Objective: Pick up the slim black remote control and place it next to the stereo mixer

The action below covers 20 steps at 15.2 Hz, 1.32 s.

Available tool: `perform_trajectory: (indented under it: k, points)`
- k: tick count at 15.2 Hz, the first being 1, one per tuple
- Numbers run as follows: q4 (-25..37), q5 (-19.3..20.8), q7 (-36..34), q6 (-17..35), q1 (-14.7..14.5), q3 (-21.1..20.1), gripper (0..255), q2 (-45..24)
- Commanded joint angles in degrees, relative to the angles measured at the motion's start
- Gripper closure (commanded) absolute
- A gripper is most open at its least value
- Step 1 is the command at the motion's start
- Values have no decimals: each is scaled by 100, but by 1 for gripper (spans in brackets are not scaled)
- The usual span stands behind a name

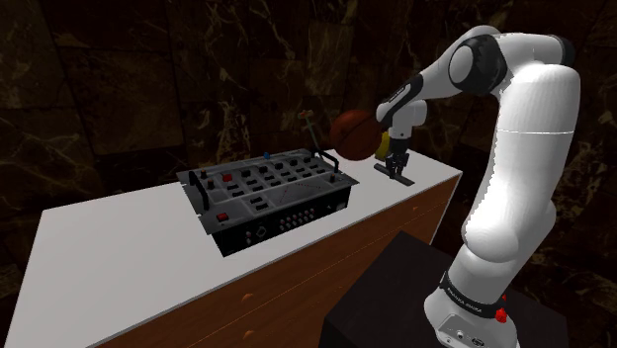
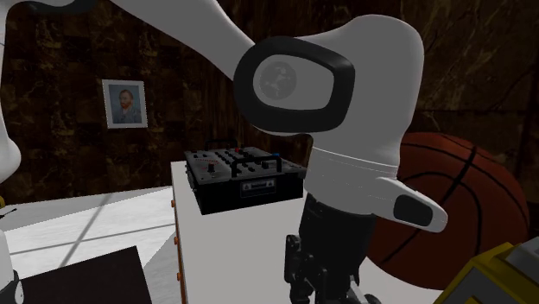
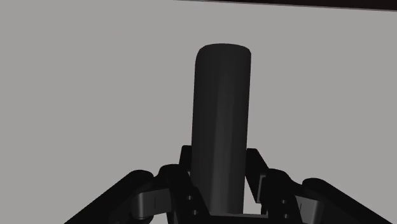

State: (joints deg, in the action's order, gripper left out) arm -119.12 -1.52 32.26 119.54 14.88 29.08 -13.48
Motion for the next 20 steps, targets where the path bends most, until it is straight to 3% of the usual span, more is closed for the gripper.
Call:
perform_trajectory:
  k: [1,20]
  points:
    - [-26,10,-7,-63,-28,-19,255,29]
    - [661,382,-194,-1412,-134,52,255,776]
